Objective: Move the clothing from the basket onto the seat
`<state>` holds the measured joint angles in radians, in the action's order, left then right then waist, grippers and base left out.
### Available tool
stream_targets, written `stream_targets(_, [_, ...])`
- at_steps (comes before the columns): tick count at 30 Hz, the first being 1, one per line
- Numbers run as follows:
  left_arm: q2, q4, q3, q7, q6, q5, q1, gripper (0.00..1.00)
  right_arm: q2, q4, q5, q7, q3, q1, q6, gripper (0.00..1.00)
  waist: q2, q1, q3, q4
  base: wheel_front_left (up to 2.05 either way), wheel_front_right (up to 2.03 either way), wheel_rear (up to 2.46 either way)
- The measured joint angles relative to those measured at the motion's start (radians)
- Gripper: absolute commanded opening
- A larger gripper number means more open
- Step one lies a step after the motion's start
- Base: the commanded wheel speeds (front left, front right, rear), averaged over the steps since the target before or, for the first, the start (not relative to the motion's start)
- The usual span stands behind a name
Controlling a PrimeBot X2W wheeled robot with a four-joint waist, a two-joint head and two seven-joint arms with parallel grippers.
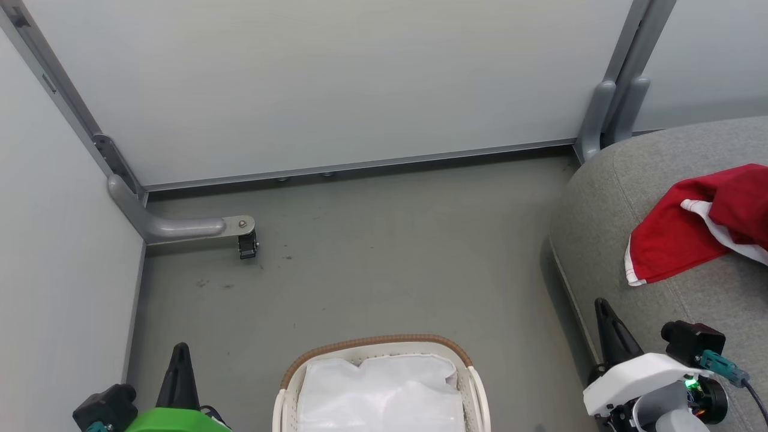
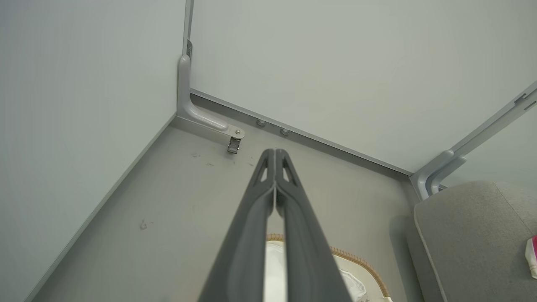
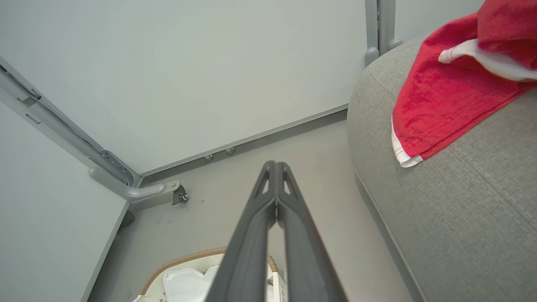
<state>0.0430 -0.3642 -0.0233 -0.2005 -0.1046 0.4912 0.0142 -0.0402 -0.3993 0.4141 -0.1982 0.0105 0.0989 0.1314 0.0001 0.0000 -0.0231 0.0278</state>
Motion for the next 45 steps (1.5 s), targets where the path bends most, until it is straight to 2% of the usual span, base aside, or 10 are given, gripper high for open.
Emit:
stream_targets(21, [0.0,0.034,-0.021,0.086,-0.002,0.308,-0.026,0.0,-0.001,0.043,0.329,0.084,0.026,0.0,0.0,0.0,0.0,0.0,0.004,-0.005,0.0,0.0,0.0])
stream_targets(45, [0.001,0.063,-0.044,0.164,-0.011,0.582,-0.053,0.0,-0.002,0.081,0.625,0.163,0.052,0.0,0.0,0.0,0.0,0.0,0.008,-0.011,0.0,0.0,0.0])
